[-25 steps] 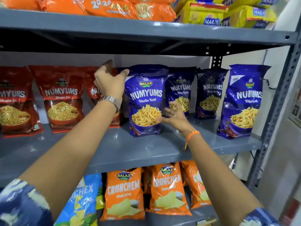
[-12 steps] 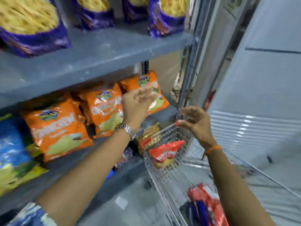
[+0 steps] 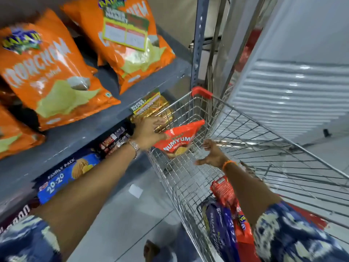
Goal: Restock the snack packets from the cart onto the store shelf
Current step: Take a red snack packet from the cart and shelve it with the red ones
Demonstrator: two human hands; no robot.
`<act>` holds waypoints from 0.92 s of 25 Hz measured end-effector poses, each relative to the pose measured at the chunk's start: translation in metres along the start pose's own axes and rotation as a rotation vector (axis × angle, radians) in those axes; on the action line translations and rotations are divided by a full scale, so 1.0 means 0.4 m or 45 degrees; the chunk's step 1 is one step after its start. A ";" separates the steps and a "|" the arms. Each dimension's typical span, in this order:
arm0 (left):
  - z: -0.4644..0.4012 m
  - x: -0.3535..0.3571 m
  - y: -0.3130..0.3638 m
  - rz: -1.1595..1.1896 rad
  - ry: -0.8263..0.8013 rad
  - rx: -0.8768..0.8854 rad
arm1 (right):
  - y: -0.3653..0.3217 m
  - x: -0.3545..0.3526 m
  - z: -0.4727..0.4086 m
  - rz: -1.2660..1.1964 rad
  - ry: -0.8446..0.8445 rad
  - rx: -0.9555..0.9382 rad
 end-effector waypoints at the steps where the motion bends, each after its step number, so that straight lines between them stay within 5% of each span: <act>1: -0.009 0.010 -0.010 -0.159 -0.080 0.021 | -0.001 0.011 -0.024 -0.054 -0.049 0.046; 4: -0.038 0.037 -0.045 -0.526 -0.182 0.061 | 0.016 0.042 -0.118 0.067 -0.135 -0.068; 8: -0.044 0.033 -0.067 -0.506 -0.008 0.112 | 0.037 0.080 -0.201 0.099 -0.218 -0.150; 16: -0.019 0.005 -0.038 0.157 0.384 0.055 | 0.014 0.095 -0.155 -0.202 -0.116 -0.171; 23: 0.106 -0.149 0.142 0.710 0.607 0.157 | -0.173 0.081 0.078 -0.266 -0.088 -0.397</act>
Point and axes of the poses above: each hand's wrist, its own z-axis away from the middle knuckle, its own x-axis out of the palm, y = z × x, the point moved 1 cm from there along -z, towards the middle knuckle, and after that the axes turned 9 degrees about -z, right-handed, at the moved point
